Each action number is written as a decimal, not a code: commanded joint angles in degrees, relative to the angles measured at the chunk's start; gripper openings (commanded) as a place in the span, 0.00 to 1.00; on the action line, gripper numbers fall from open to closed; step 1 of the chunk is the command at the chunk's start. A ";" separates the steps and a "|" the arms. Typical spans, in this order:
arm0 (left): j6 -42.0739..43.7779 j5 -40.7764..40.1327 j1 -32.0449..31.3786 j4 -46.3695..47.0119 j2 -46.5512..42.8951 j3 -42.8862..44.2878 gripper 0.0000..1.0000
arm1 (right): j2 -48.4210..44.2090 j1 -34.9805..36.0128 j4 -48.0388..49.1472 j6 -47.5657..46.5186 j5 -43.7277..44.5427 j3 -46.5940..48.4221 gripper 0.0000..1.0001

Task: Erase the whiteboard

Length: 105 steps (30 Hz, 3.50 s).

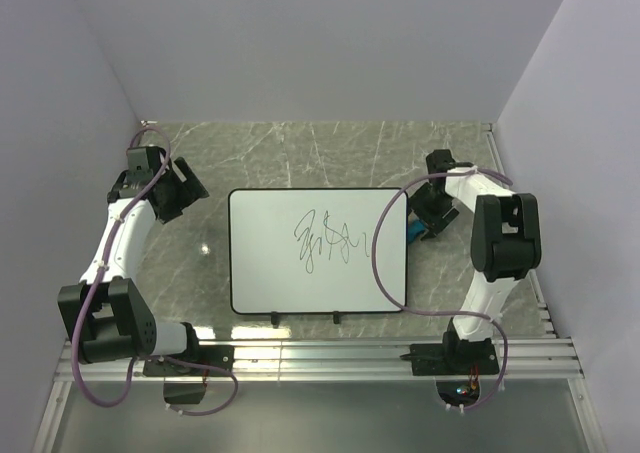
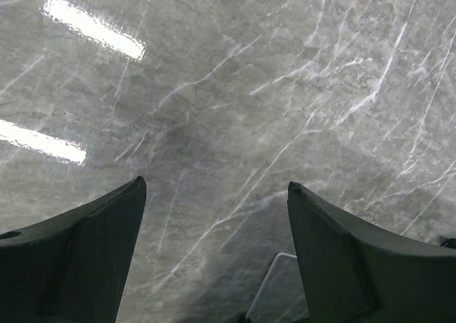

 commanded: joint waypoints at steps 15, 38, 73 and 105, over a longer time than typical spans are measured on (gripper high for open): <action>2.29 -0.18 -0.17 -0.41 -2.97 0.63 0.85 | 1.39 0.07 0.63 -3.95 5.42 -1.72 0.26; -1.85 32.35 5.37 12.51 -16.76 -13.36 0.99 | -33.05 -8.81 -8.32 -7.12 -0.73 -11.91 0.00; -12.13 39.90 0.37 34.39 -18.78 -29.69 0.81 | -50.83 0.84 -9.21 -3.16 -11.02 3.02 0.00; -21.00 29.35 -12.21 44.67 -29.60 -48.24 0.49 | -21.91 47.17 -3.50 -7.73 18.69 19.19 0.00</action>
